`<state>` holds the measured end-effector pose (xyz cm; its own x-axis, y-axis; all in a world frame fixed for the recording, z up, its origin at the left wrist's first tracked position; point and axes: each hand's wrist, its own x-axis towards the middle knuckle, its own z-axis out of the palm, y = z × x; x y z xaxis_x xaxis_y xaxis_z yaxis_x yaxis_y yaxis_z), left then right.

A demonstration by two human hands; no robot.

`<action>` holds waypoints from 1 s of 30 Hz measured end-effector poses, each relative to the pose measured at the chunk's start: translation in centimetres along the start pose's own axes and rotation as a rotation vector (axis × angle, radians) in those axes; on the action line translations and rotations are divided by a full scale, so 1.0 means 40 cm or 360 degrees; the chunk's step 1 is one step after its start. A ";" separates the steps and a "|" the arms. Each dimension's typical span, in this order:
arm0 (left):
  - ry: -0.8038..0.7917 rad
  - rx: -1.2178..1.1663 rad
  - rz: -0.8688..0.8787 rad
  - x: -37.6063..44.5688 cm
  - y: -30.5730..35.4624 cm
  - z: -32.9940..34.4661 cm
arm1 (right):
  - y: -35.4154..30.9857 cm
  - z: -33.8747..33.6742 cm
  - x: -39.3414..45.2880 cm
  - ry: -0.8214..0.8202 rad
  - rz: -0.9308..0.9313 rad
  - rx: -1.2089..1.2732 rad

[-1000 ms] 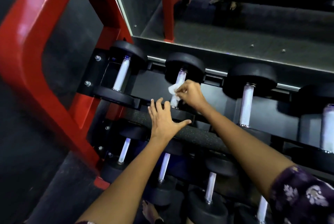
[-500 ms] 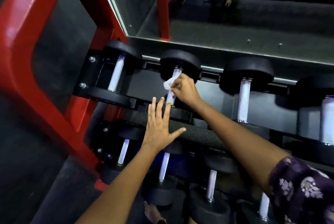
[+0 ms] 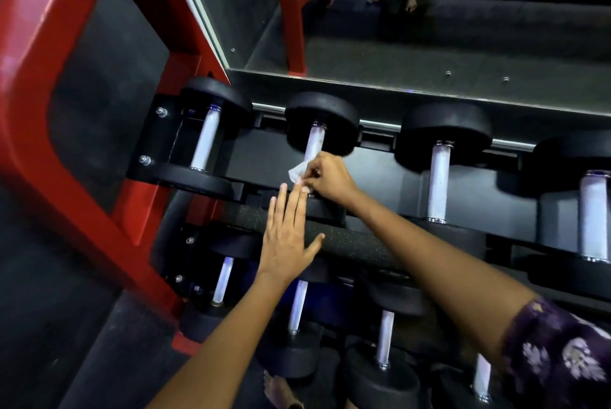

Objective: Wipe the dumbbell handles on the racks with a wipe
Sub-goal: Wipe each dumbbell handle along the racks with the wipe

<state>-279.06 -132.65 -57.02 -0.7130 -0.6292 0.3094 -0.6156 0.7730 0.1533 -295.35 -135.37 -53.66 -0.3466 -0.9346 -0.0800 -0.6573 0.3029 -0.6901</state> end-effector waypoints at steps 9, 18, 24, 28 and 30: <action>0.0104 -0.0038 0.0007 0.001 -0.009 0.007 | -0.004 0.011 -0.014 0.0113 0.0103 0.0152; 0.0315 -0.0263 -0.0089 0.017 0.005 0.020 | 0.000 -0.009 0.018 0.0155 0.0313 0.0378; 0.0347 -0.0239 -0.0123 0.023 0.019 0.037 | 0.009 -0.019 0.020 0.0334 0.0315 0.0562; 0.0340 -0.0190 -0.0135 0.016 0.020 0.046 | -0.003 -0.009 0.017 0.0287 0.0284 0.0455; 0.0358 -0.0186 -0.0110 0.018 0.017 0.049 | 0.004 0.017 -0.012 0.0142 0.0271 0.0369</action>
<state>-280.63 -132.74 -58.53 -0.5699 -0.6573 0.4931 -0.6080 0.7410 0.2850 -294.83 -134.98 -54.25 -0.5032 -0.8507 -0.1522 -0.4178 0.3937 -0.8188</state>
